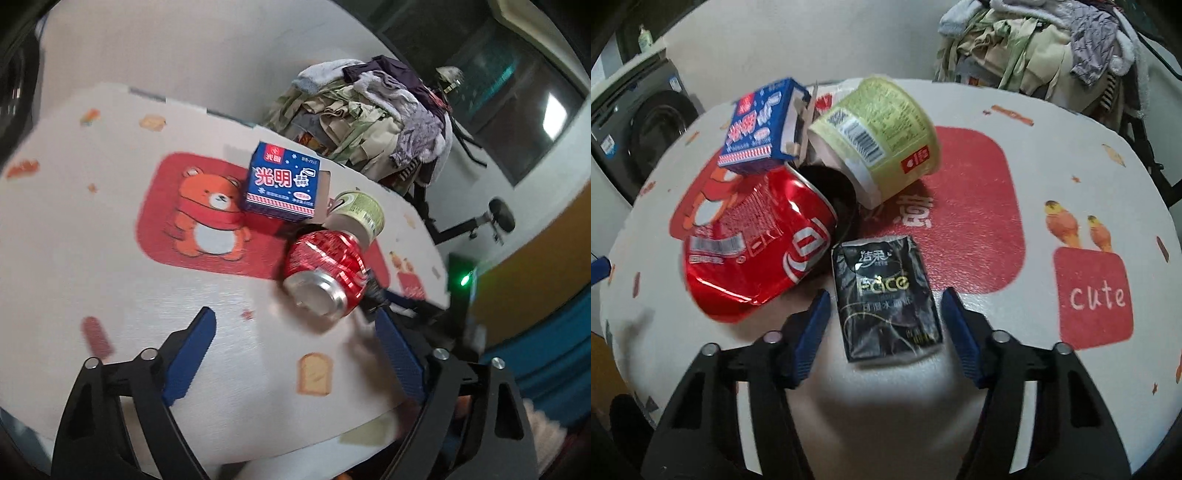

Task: Collect trash
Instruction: 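Grasp the black Face tissue pack with the right tool while the left tool approaches the red can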

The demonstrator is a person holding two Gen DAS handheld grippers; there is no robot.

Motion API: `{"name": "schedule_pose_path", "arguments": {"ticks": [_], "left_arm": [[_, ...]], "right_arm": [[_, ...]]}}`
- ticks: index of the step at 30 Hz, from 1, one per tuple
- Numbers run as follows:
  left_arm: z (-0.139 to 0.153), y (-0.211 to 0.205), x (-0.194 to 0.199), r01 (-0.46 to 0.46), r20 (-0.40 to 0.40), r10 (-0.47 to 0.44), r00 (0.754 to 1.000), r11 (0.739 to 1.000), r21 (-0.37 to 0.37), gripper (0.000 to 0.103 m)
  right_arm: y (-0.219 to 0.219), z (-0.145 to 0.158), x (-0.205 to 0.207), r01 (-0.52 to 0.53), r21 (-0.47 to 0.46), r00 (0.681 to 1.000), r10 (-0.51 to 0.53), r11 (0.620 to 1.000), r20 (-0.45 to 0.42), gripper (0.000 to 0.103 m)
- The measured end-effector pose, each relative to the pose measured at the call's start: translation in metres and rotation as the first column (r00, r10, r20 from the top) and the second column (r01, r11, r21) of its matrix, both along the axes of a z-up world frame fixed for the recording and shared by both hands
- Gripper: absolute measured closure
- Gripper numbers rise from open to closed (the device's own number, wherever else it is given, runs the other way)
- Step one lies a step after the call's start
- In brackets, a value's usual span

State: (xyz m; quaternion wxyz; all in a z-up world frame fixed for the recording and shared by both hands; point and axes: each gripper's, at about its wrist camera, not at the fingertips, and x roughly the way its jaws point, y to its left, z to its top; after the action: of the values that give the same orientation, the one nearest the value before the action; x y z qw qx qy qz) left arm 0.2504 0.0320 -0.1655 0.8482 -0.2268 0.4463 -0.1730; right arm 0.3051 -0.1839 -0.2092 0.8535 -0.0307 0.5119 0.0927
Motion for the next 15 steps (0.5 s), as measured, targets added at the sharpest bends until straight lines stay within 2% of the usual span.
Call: {"name": "schedule_pose_path", "arguments": {"ticks": [1, 3, 6, 8, 12, 15], "left_arm": [[-0.003, -0.002, 0.006, -0.01, -0.027, 0.009, 1.0, 0.999, -0.041, 0.023], [-0.01, -0.007, 0.017, -0.033, -0.079, 0.025, 0.997, 0.993, -0.112, 0.028], [-0.023, -0.016, 0.031, -0.095, -0.163, 0.058, 0.985, 0.969, -0.229, 0.031], [-0.032, -0.022, 0.039, -0.156, -0.215, 0.101, 0.971, 0.954, -0.257, 0.032], [-0.044, -0.036, 0.051, -0.246, -0.269, 0.188, 0.945, 0.948, -0.2, 0.041], [-0.046, -0.049, 0.053, -0.262, -0.262, 0.222, 0.939, 0.956, -0.13, 0.051]], "right_arm": [[0.0, 0.001, -0.001, -0.009, 0.014, 1.0, 0.009, 1.0, 0.0, 0.061], [-0.002, 0.006, -0.005, -0.013, 0.041, 1.0, 0.013, 0.999, 0.014, 0.069], [-0.008, 0.014, -0.015, 0.007, 0.037, 0.998, -0.009, 0.999, 0.056, 0.071], [-0.015, 0.02, -0.025, 0.022, 0.048, 0.996, -0.026, 0.999, 0.09, 0.072], [-0.031, 0.026, -0.041, 0.057, 0.074, 0.991, -0.065, 0.996, 0.116, 0.073], [-0.041, 0.027, -0.05, 0.081, 0.103, 0.989, -0.093, 0.991, 0.119, 0.073]]}}
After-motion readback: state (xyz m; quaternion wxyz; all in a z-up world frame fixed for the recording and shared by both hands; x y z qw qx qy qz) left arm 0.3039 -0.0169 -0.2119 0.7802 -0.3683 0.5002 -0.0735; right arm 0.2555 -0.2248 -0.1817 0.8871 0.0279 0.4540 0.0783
